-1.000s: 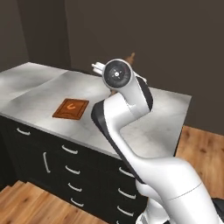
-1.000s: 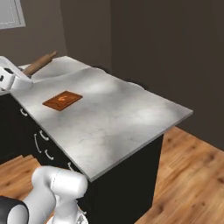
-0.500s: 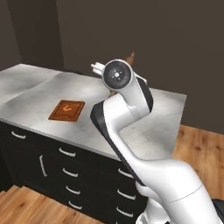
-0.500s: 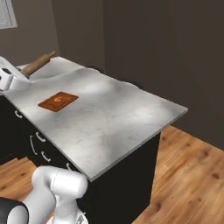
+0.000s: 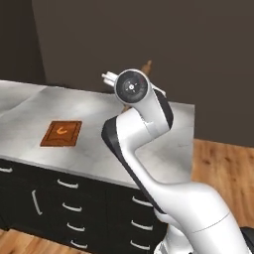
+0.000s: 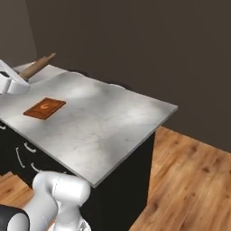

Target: Open the cabinet, retrieve the rolling pin, and place it next to the meat on the cutting board to prepare for tenderizing.

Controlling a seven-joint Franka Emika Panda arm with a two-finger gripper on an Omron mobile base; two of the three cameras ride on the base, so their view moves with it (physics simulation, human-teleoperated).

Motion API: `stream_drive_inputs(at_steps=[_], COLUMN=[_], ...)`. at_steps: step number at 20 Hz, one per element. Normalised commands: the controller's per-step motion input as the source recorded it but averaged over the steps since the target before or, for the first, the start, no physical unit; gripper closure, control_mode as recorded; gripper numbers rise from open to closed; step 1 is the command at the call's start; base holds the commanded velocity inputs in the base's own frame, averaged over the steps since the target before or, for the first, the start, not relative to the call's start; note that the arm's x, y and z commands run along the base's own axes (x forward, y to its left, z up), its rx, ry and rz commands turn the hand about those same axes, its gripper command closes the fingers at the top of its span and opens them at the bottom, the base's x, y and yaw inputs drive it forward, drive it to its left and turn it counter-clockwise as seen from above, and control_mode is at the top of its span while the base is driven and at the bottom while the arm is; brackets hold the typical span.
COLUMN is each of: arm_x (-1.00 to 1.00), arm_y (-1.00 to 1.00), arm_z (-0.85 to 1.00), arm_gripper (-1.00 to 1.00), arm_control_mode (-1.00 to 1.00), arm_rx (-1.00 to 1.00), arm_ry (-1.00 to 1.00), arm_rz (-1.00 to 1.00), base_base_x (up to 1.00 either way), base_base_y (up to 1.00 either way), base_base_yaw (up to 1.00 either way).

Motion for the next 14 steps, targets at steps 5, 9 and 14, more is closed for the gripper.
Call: stream_drive_inputs(at_steps=[5, 9, 14], arm_x=[0.00, 0.00, 0.00], arm_y=[0.00, 0.00, 0.00], arm_z=[0.00, 0.00, 0.00], arm_gripper=[1.00, 1.00, 1.00], arm_control_mode=[1.00, 1.00, 1.00], arm_rx=[0.00, 0.00, 0.00], arm_ry=[0.00, 0.00, 0.00], arm_rz=[0.00, 0.00, 0.00], base_base_x=[0.89, 0.87, 0.63], base_base_y=[0.80, 0.82, 0.91], base_base_yaw=[-0.34, -0.33, -0.32])
